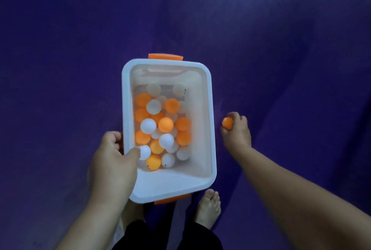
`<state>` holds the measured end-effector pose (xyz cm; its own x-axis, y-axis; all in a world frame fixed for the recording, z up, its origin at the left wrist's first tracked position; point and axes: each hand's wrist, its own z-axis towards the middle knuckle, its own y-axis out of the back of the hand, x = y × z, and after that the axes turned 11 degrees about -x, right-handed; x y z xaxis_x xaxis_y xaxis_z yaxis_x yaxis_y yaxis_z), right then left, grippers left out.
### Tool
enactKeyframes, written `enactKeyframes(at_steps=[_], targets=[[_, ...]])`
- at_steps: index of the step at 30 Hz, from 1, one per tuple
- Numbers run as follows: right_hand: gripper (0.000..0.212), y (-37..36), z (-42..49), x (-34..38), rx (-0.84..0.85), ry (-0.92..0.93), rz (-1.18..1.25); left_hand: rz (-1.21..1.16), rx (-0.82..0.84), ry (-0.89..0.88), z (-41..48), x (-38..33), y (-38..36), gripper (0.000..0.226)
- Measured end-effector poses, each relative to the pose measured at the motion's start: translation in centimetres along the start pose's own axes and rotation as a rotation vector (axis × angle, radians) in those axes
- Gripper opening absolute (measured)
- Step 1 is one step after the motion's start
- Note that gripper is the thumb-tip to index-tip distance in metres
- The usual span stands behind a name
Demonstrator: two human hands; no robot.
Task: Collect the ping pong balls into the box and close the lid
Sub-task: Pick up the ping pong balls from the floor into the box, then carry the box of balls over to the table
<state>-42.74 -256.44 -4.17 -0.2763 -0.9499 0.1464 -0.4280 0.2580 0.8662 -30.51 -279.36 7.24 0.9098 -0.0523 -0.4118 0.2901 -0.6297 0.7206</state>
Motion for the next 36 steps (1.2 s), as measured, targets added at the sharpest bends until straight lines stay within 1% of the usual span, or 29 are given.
enactKeyframes(at_steps=[3,6,8,9,11,13,14,16,20,24,31,36], targets=[[0.040,4.7,-2.5,2.5,-0.115,-0.013,0.273,0.010,0.034,0.011,-1.6,-2.5,1.5,0.025],[0.030,10.3,-5.6,5.0,-0.275,-0.041,0.533,-0.017,0.057,-0.004,-3.6,-5.7,3.1,0.025],[0.026,14.2,-7.5,6.4,-0.381,0.039,0.645,-0.037,0.085,-0.034,-5.0,-8.2,4.4,0.022],[0.028,16.1,-8.4,7.0,-0.419,0.123,0.658,-0.045,0.094,-0.055,-5.6,-9.5,5.2,0.020],[0.039,19.8,-9.9,7.8,-0.463,0.313,0.568,-0.052,0.096,-0.109,-6.7,-12.3,6.9,0.018],[0.052,23.2,-11.2,8.2,-0.499,0.397,0.397,-0.042,0.094,-0.177,-8.0,-15.1,9.1,0.017],[0.054,24.9,-11.9,8.3,-0.531,0.394,0.346,-0.038,0.090,-0.211,-8.7,-16.6,10.3,0.016],[0.053,28.7,-13.4,8.8,-0.560,0.340,0.337,-0.041,0.096,-0.267,-10.3,-19.2,13.0,0.015],[0.051,36.1,-17.0,9.8,-0.473,0.221,0.350,-0.002,0.092,-0.379,-14.3,-23.4,18.4,0.014],[0.046,42.9,-20.7,10.7,-0.465,0.176,0.349,0.043,0.093,-0.475,-18.7,-26.5,23.8,0.010],[0.034,52.6,-28.1,12.5,-0.455,0.142,0.392,0.058,0.178,-0.566,-24.9,-29.6,33.7,0.009],[0.028,57.8,-33.8,13.3,-0.460,0.105,0.432,0.059,0.224,-0.649,-28.4,-30.2,40.0,0.011]])
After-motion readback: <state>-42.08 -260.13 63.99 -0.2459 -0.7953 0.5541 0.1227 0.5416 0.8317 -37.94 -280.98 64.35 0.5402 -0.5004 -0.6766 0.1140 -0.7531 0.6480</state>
